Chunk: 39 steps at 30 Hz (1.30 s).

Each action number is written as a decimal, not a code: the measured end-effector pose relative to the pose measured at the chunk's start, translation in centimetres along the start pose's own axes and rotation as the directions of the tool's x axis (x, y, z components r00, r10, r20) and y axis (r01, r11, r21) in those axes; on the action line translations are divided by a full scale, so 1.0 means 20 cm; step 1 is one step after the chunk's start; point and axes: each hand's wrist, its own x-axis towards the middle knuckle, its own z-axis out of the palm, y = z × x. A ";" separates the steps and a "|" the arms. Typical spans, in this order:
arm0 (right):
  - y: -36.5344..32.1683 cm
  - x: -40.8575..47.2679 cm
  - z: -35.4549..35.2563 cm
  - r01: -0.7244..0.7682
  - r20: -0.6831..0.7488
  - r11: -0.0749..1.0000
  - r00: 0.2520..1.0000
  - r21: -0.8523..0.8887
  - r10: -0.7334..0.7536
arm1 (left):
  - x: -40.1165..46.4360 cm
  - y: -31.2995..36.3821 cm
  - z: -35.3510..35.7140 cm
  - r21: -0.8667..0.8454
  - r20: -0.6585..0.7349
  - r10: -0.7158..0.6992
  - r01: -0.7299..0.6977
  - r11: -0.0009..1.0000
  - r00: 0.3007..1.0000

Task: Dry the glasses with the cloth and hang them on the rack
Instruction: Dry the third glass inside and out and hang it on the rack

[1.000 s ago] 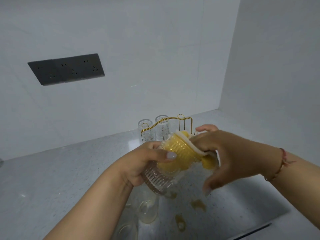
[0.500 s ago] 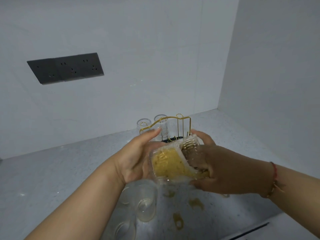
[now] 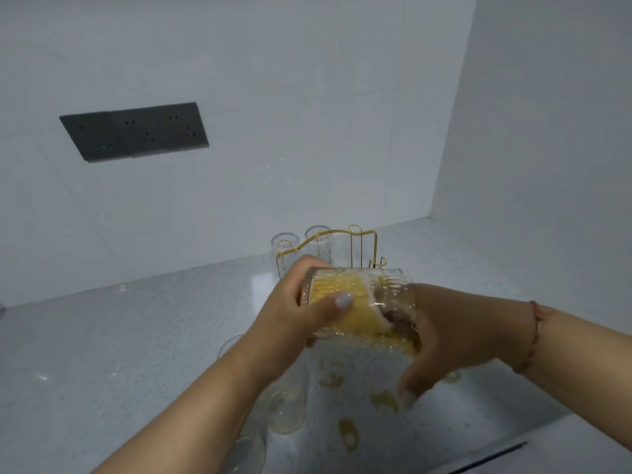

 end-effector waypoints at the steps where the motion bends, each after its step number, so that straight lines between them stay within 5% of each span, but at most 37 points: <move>1: 0.01 0.01 0.01 -0.007 0.106 0.953 0.994 0.304 -0.026 | -0.01 -0.01 0.00 0.070 -0.008 0.097 -0.097 0.993 0.995; 4: 0.13 0.02 0.08 -0.054 0.096 0.625 0.995 0.778 -0.033 | -0.02 -0.07 -0.03 0.358 0.001 0.389 -0.363 0.860 0.921; 7: 0.14 0.03 0.11 -0.120 0.078 0.584 0.992 0.803 0.098 | -0.02 -0.11 -0.04 0.452 0.101 0.396 -0.397 0.799 0.913; 9: 0.11 0.02 0.10 -0.103 0.003 0.779 0.992 0.618 0.128 | -0.03 -0.11 -0.06 0.341 0.100 0.224 -0.245 0.907 0.969; 11: 0.08 0.03 0.10 -0.072 -0.095 0.976 0.991 0.207 0.093 | -0.03 -0.08 -0.06 0.105 0.083 -0.022 0.013 0.994 0.996; 14: 0.10 0.07 0.15 0.005 -0.167 0.895 0.982 -0.445 -0.089 | -0.01 -0.04 -0.04 -0.208 0.087 -0.350 0.361 0.909 0.933; 17: 0.14 0.09 0.19 0.019 -0.146 0.829 0.982 -0.559 -0.121 | 0.01 -0.04 -0.03 -0.226 0.020 -0.381 0.376 0.899 0.924; 19: 0.14 0.10 0.16 0.051 -0.094 0.956 0.992 -0.289 -0.081 | 0.01 -0.07 -0.04 -0.168 -0.008 -0.275 0.270 0.948 0.961; 21: 0.13 0.11 0.14 0.009 0.016 0.976 1.000 0.217 -0.013 | 0.00 -0.09 -0.04 -0.063 -0.042 -0.143 0.140 0.988 0.989; 23: 0.15 0.10 0.15 -0.102 0.096 0.707 0.994 0.700 0.049 | -0.02 -0.13 -0.05 0.134 -0.073 0.106 -0.095 0.986 0.992; 24: 0.18 0.10 0.17 -0.137 0.113 0.560 0.991 0.817 0.077 | -0.03 -0.15 -0.05 0.244 -0.047 0.236 -0.218 0.945 0.971; 26: 0.21 0.11 0.22 -0.128 0.074 0.497 0.989 0.859 0.126 | -0.03 -0.18 -0.07 0.348 0.021 0.338 -0.323 0.880 0.941; 29: 0.20 0.12 0.23 -0.092 -0.058 0.767 0.984 0.634 0.166 | -0.04 -0.17 -0.08 0.167 0.032 0.091 -0.095 0.981 0.995; 31: 0.18 0.13 0.21 -0.046 -0.120 0.972 0.990 0.229 0.076 | -0.04 -0.13 -0.06 -0.145 0.053 -0.186 0.192 0.971 0.981; 33: 0.17 0.13 0.22 -0.001 -0.120 0.954 0.992 -0.299 -0.037 | -0.04 -0.10 -0.04 -0.339 0.053 -0.400 0.394 0.855 0.915; 35: 0.18 0.14 0.25 0.022 -0.066 0.824 0.995 -0.566 -0.073 | -0.03 -0.09 -0.05 -0.333 -0.002 -0.447 0.421 0.844 0.894; 37: 0.19 0.14 0.27 0.016 -0.014 0.893 1.000 -0.449 -0.025 | -0.03 -0.09 -0.05 -0.246 -0.050 -0.355 0.333 0.910 0.934; 39: 0.18 0.14 0.23 -0.011 0.011 0.994 1.000 -0.112 0.012 | -0.04 -0.09 -0.05 -0.187 -0.083 -0.223 0.204 0.961 0.971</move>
